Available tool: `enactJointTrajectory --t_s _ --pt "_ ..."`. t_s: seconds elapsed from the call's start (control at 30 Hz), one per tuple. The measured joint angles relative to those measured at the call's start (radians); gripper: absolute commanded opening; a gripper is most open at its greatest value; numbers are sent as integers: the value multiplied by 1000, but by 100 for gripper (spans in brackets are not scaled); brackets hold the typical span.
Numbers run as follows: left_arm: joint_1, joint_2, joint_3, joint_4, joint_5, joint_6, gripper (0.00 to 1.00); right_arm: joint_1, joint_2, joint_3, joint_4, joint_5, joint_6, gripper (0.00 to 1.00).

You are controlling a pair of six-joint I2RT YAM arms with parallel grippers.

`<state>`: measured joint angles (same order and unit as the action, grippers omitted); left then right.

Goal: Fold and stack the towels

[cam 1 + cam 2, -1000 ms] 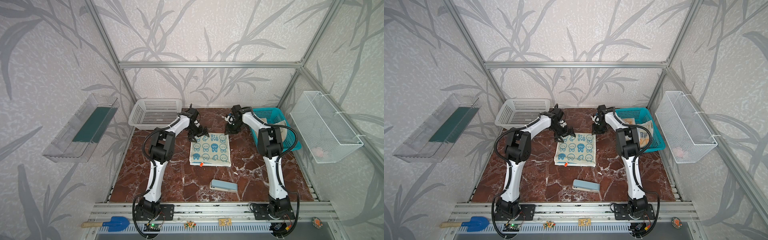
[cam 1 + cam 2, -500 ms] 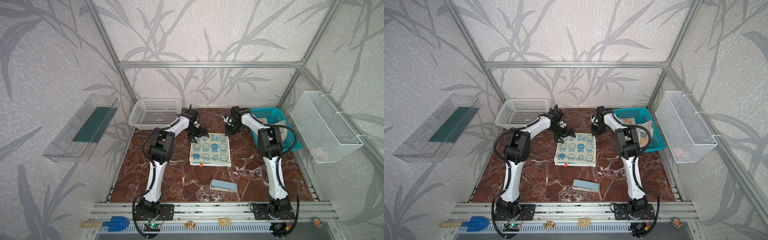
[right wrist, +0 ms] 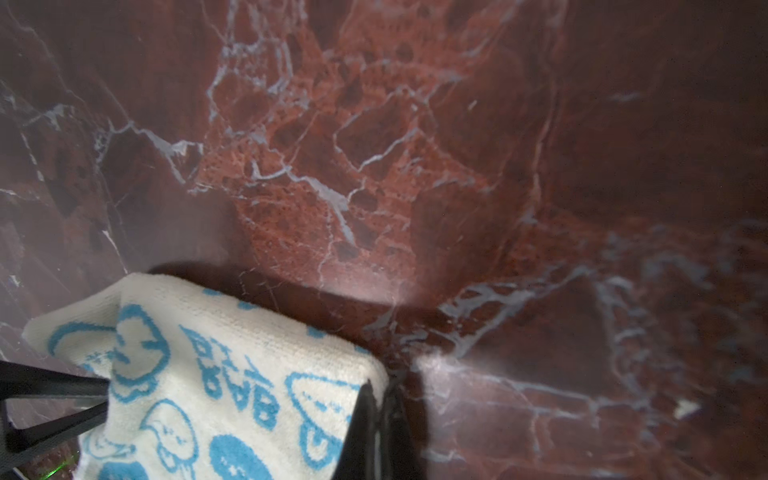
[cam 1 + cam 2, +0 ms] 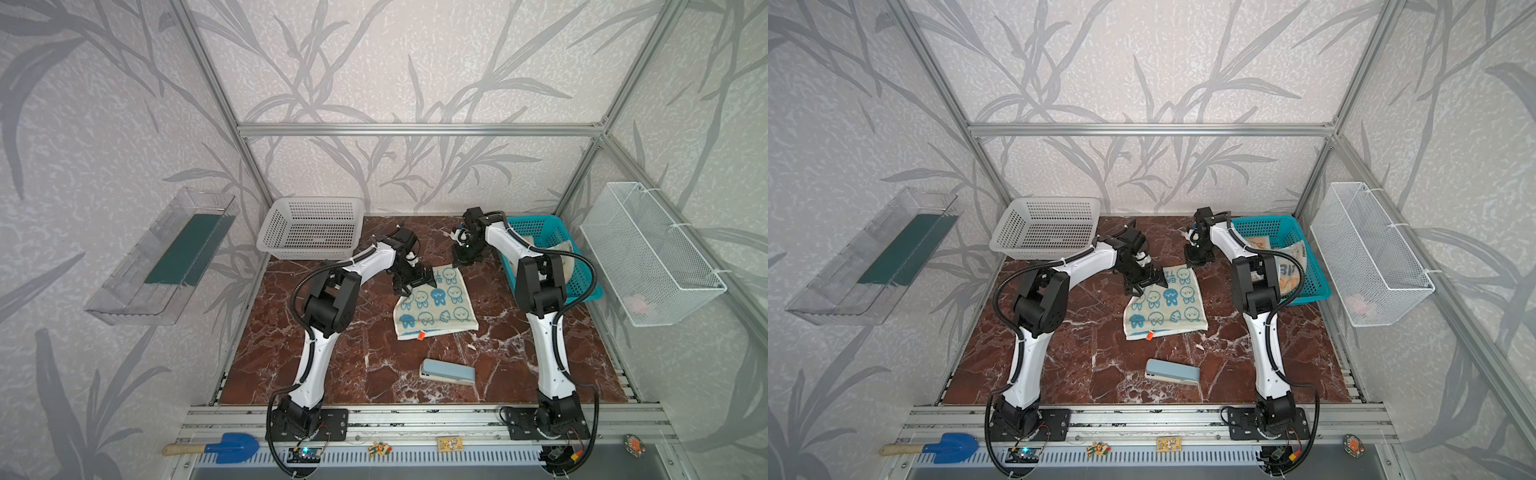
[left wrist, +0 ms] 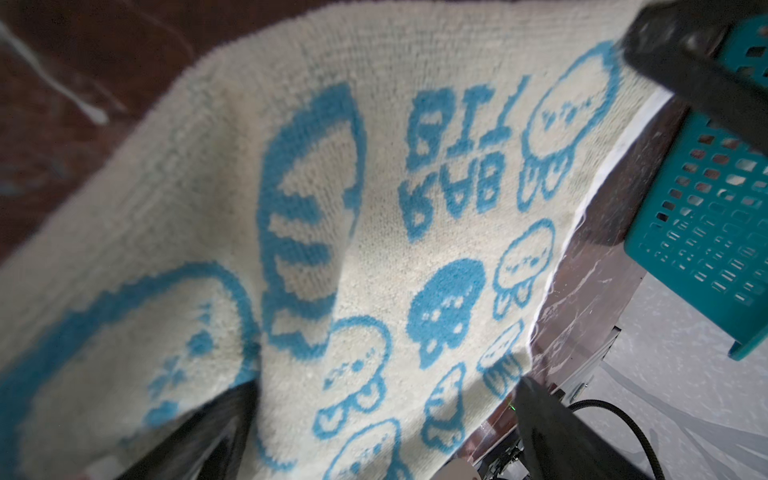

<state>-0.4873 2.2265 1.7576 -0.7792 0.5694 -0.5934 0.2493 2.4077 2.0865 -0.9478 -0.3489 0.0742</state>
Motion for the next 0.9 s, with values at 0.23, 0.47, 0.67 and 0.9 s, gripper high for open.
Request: enactJointTrajectory --t_s 0.23,0.47,0.67,0.9 --pt "152 -4 97 -120 -101 80 97 -2 0 12 -12 0 -9 0" --pt "208 -5 100 -182 -157 142 88 -2 0 12 -18 -3 -12 0" --pt "180 1 99 -177 -150 159 77 -1 0 9 -16 -5 -13 0" --pt "171 43 106 -182 -154 192 64 -1 0 -11 -13 -10 -13 0"
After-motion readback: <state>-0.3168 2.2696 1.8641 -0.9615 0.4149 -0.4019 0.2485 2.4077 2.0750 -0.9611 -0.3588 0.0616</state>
